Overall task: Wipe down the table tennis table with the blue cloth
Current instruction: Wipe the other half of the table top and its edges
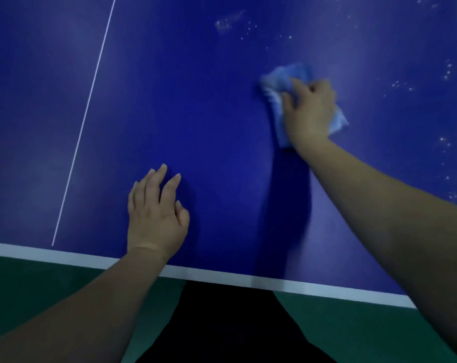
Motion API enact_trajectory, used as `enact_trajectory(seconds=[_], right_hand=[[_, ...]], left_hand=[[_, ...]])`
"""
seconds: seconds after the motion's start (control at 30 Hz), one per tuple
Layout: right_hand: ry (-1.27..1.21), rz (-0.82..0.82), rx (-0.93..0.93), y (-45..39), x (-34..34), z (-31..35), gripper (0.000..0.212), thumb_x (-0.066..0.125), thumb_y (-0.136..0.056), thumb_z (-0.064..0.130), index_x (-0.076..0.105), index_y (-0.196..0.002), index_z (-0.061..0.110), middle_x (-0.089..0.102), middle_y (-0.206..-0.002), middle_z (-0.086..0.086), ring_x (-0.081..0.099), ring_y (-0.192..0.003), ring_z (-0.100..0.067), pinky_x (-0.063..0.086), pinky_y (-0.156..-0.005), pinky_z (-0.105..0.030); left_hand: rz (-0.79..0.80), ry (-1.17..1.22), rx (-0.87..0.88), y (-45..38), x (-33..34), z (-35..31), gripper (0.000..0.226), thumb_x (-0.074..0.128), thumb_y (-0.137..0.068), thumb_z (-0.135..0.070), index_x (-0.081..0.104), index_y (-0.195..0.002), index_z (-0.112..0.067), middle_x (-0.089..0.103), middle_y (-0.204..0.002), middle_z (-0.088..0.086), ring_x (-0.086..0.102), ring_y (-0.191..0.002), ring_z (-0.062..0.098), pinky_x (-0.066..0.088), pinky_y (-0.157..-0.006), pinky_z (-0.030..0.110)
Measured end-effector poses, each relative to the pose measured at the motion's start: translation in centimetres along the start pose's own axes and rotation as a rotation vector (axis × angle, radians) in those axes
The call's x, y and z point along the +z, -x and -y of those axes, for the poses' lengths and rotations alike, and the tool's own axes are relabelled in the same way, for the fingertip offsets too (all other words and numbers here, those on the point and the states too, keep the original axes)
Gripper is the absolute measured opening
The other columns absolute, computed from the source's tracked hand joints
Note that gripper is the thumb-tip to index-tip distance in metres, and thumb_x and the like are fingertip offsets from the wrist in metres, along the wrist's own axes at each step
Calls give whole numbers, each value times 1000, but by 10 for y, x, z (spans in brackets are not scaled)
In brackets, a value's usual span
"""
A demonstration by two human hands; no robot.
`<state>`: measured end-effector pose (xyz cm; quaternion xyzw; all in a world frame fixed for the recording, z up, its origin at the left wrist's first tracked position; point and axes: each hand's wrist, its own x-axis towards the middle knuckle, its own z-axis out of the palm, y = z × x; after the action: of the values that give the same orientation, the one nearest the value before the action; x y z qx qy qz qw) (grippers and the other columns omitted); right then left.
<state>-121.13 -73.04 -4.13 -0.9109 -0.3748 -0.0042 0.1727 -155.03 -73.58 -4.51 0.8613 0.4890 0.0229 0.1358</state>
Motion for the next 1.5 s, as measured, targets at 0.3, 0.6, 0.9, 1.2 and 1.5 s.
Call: enact_trajectory(seconds=[0.3, 0.6, 0.9, 1.2, 1.5], right_hand=[[-109, -6, -135, 160, -13, 40, 32, 68, -83, 25, 70, -115, 21, 60, -94, -11, 57, -86, -32, 42, -72, -41], [26, -219, 613, 141, -49, -93, 36, 55, -89, 39, 66, -120, 26, 53, -110, -13, 51, -95, -36, 39, -82, -39], [-55, -56, -148, 179, -44, -56, 32, 59, -86, 32, 72, -111, 17, 60, -90, -15, 56, -81, -34, 44, -69, -42], [1, -220, 627, 216, -48, -45, 31, 62, -88, 31, 68, -117, 22, 54, -106, -16, 51, -91, -35, 39, -79, -41], [22, -211, 535, 231, -72, -126, 30, 62, -90, 32, 68, -116, 20, 54, -108, -17, 52, -93, -35, 42, -80, -39]], left_hand=[[-37, 8, 33, 0, 1, 0, 53, 31, -87, -22, 43, -138, -14, 31, -152, 10, 23, -143, 30, 15, -119, 51], [-39, -13, 45, 0, 3, 1, 55, 27, -88, -26, 41, -139, -14, 30, -152, 11, 22, -143, 29, 13, -119, 50], [-46, 2, 55, 1, 4, 3, 50, 46, -89, -13, 42, -139, -11, 31, -153, 13, 24, -143, 31, 14, -119, 52], [-56, 16, 71, 1, 3, 1, 50, 41, -88, -16, 42, -138, -11, 32, -152, 14, 25, -143, 32, 16, -119, 53], [-70, 24, 78, 1, 5, 3, 49, 39, -89, -19, 42, -137, -13, 32, -152, 14, 25, -143, 31, 15, -118, 52]])
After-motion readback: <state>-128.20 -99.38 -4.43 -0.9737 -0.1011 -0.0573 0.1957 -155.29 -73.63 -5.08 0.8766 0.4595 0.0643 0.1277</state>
